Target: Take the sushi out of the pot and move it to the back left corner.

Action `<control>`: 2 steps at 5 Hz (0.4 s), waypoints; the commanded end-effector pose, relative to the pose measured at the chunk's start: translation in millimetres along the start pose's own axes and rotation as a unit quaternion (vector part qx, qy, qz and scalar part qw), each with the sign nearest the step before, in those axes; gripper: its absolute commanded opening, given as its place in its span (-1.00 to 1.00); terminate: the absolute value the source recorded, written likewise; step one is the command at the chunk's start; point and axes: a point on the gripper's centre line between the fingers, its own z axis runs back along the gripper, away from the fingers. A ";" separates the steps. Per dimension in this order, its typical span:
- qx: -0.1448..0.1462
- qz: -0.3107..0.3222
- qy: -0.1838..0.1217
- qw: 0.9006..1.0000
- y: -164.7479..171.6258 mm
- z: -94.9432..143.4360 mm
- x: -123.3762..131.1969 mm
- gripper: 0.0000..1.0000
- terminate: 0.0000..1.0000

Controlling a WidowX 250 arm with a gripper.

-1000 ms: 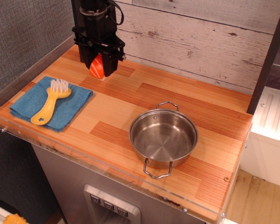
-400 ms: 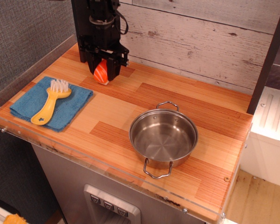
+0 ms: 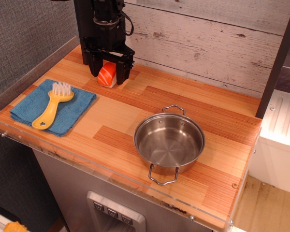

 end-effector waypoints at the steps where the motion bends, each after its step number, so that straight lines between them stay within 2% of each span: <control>1: 0.021 -0.043 -0.058 0.997 -31.0 86.5 -41.1 1.00 -1.00; 2: 0.013 -0.060 -0.062 0.996 -62.8 105.7 -71.2 1.00 -1.00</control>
